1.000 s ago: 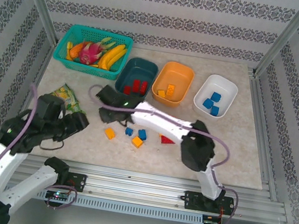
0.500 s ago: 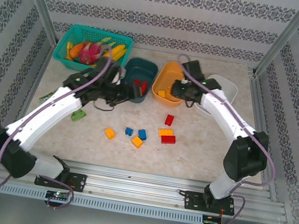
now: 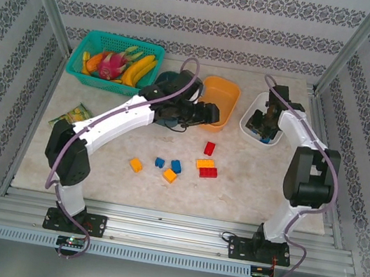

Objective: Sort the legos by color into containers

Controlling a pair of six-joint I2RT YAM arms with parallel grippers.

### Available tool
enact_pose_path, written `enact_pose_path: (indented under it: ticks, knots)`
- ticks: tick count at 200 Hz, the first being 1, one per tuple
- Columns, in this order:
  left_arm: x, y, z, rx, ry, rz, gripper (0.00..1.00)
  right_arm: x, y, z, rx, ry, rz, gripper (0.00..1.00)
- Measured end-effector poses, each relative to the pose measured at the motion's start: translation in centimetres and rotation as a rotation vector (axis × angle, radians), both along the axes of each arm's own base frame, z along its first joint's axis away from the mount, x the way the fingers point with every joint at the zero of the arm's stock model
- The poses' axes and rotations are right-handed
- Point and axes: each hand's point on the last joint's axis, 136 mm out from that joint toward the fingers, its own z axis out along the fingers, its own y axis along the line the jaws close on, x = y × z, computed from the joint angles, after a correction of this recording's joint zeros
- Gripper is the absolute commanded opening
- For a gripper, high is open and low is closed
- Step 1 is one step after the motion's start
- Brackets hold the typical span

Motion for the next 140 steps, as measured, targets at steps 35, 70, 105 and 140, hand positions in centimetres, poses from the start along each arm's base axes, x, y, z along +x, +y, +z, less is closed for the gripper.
enact_pose_path:
  ticks: [35, 70, 105, 140]
  knots:
    - [1.0, -1.8, 0.6, -0.016, -0.027, -0.021, 0.71, 0.7, -0.1, -2.5, 0.026, 0.062, -0.005, 0.36]
    - [1.4, -3.0, 1.1, -0.027, -0.045, -0.037, 0.71, 2.3, 0.1, -2.5, 0.033, 0.049, -0.004, 0.39]
    - [1.5, -3.1, 0.9, -0.019, -0.048, -0.035, 0.71, 3.4, 0.2, -2.9, 0.039, 0.048, -0.001, 0.52]
    - [1.6, -2.7, 0.7, 0.002, -0.054, -0.023, 0.71, 3.2, 0.2, -3.1, 0.039, 0.059, -0.001, 0.57]
